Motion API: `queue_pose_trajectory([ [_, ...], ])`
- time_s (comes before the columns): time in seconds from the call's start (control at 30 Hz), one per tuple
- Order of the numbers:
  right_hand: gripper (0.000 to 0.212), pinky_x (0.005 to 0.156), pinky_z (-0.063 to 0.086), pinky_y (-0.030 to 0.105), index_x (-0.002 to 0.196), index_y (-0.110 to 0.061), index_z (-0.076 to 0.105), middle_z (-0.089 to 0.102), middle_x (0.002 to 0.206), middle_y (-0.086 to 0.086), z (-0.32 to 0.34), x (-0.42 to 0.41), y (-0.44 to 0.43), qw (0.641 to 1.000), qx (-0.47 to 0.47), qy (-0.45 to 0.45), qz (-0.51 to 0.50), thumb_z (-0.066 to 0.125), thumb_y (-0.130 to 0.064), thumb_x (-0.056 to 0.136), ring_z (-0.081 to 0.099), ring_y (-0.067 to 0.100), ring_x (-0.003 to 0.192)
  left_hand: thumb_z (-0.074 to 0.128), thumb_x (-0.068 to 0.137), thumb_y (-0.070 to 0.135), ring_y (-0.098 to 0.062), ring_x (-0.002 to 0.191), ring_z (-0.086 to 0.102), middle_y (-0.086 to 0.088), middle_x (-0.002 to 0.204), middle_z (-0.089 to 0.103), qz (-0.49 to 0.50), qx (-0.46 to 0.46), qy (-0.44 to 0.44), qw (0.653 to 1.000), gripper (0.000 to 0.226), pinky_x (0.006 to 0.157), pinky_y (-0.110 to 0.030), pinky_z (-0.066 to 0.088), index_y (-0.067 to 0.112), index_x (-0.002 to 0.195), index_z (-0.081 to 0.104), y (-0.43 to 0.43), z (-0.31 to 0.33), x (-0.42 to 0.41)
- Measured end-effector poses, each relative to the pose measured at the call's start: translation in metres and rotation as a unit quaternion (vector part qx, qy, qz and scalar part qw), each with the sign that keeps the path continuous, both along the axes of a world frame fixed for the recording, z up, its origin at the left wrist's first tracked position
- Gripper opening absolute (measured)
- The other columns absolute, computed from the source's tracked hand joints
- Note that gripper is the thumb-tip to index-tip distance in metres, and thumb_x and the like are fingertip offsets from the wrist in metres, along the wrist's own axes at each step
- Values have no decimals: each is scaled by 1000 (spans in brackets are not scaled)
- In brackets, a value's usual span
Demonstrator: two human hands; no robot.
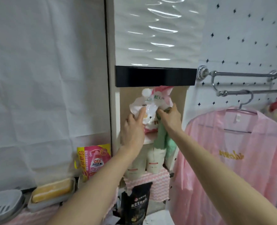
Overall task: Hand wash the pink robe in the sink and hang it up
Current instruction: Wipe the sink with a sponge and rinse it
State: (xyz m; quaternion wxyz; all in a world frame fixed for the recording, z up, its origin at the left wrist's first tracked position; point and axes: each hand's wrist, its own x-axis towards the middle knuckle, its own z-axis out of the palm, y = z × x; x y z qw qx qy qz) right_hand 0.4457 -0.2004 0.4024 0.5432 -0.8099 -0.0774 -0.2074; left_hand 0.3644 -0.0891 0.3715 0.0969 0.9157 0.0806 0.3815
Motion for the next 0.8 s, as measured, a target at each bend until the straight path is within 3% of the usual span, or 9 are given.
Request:
queue_pose_trajectory([
  [0.1,30,73,46,34,98,-8,57,61,89,7,7,9,11,988,-151,6,-16,45,-35,93,58,28,84,44,98,16,-35,105,52,-17,121,51,0,-32,59,998,57,74,-35,35,31,146,17,3,17,9],
  [0.17,35,72,47,33,94,-7,60,62,88,8,15,19,19,981,-193,20,3,42,-38,95,60,28,83,47,97,21,-37,104,54,-17,118,55,-5,-49,108,993,49,72,-36,35,26,141,27,6,31,16],
  [0.3,44,80,52,39,121,-5,46,62,106,9,16,21,13,994,-97,42,38,62,-29,88,62,29,95,55,94,23,-36,114,48,-18,133,38,-3,-86,148,985,60,84,-38,42,25,143,20,6,38,9],
  [0.4,50,68,51,17,121,-12,45,57,101,-1,1,-25,-17,998,30,-23,47,72,-9,79,60,14,85,53,93,29,-21,132,31,-8,144,25,-100,-77,-30,992,61,111,-20,27,19,146,23,-10,3,-30],
  [0.5,27,59,47,17,91,-9,60,65,80,-1,-22,-84,-50,974,147,2,173,74,4,72,61,10,67,56,86,46,6,132,28,12,143,33,-261,-172,-98,945,63,106,-1,15,21,141,34,-35,-33,-77],
  [0.57,15,56,48,19,76,-7,65,66,68,2,-45,-119,-64,948,150,61,274,78,-6,69,61,12,62,67,78,44,19,121,34,30,135,40,-334,-339,-2,880,68,96,1,27,40,137,33,-46,-53,-98],
  [0.63,20,55,46,18,71,-5,69,65,67,4,-76,-140,-73,943,130,119,281,84,-16,62,61,12,61,77,75,25,14,101,55,28,111,62,-364,-465,80,803,52,82,-6,42,53,113,54,-52,-84,-105],
  [0.73,12,52,46,16,72,3,68,66,64,4,-123,-157,-87,936,170,178,253,77,-1,65,60,10,56,77,71,10,-1,79,61,10,83,69,-297,-510,104,801,24,73,-20,47,28,86,69,-57,-125,-112],
  [0.8,13,51,46,14,72,1,66,66,60,1,-150,-164,-98,934,159,208,243,71,13,70,59,6,53,74,70,-6,-6,73,60,6,73,68,-273,-561,126,772,26,69,-22,46,19,76,69,-60,-144,-117],
])
